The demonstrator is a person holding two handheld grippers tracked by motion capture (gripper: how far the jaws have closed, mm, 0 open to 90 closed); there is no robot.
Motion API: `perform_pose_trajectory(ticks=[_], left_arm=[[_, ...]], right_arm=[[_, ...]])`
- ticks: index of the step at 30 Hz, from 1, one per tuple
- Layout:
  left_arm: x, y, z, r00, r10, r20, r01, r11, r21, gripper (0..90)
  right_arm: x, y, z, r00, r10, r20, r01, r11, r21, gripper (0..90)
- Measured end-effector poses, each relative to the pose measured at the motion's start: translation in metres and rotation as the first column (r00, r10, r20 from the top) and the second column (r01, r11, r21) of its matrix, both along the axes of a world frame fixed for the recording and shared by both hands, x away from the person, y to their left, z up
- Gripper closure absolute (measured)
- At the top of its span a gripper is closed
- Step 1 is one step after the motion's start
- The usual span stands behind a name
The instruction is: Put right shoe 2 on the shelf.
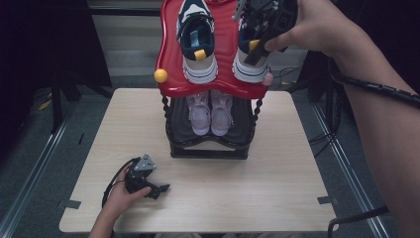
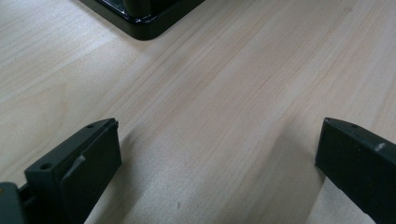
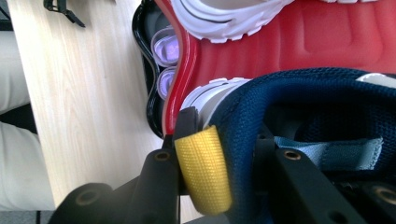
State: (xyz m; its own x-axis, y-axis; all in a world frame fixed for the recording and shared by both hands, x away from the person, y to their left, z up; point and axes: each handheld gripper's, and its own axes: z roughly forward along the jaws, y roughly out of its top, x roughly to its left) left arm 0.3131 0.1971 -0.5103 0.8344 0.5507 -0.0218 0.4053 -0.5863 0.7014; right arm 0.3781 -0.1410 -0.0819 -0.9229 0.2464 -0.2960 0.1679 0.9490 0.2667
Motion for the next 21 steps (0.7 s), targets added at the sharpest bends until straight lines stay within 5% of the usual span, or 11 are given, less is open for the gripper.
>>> perform_pose_trajectory(ticks=[21], left_arm=[[0.000,0.000,0.000,1.0000,0.000,0.000,0.000,1.0000,0.000,0.0]], right_arm=[[0.015,0.025,-0.013,0.9920,0.117,0.047,-0.116,0.993,-0.035,71.5]])
